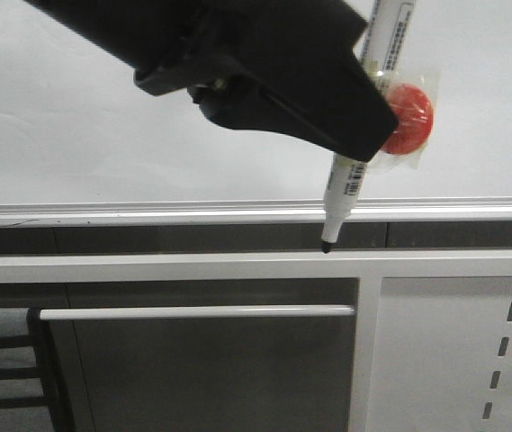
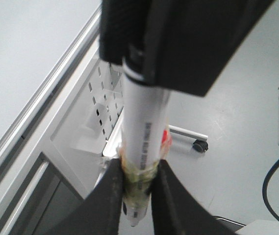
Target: Write number 1 on whiteboard
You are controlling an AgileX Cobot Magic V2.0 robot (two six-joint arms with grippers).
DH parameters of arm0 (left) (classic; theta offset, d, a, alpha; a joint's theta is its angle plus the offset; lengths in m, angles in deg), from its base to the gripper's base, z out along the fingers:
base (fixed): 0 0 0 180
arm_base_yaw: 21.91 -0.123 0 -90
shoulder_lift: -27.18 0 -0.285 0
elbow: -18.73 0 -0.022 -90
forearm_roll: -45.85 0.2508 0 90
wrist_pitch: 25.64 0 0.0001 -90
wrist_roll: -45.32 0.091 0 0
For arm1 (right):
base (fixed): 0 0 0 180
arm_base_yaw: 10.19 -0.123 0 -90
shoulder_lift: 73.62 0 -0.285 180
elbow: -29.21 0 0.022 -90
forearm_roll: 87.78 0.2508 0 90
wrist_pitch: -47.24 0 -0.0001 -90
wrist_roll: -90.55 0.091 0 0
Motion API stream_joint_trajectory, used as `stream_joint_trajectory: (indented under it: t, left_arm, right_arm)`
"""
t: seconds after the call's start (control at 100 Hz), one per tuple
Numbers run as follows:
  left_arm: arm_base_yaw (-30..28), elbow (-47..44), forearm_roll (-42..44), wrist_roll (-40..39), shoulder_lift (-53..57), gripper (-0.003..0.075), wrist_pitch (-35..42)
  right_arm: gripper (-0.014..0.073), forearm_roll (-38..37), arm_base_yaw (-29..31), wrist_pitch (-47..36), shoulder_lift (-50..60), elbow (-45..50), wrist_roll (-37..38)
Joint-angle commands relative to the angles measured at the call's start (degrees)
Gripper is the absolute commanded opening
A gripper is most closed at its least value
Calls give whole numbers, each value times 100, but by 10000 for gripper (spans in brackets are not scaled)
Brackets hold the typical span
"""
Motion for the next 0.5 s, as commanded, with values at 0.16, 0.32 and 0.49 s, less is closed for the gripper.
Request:
stream_joint_trajectory:
  t: [0.16,0.32,0.49]
  left_arm:
    - [-298,474,-190,-294,174,242,46]
    - [-805,528,-215,-607,409,499,-95]
    - [-1442,518,-275,-990,852,489,-190]
  right_arm:
    - [-60,67,-14,-272,144,-165,-2]
    - [-52,-19,-14,-735,468,0,-2]
    - [-51,-214,-14,-2000,1408,840,-2]
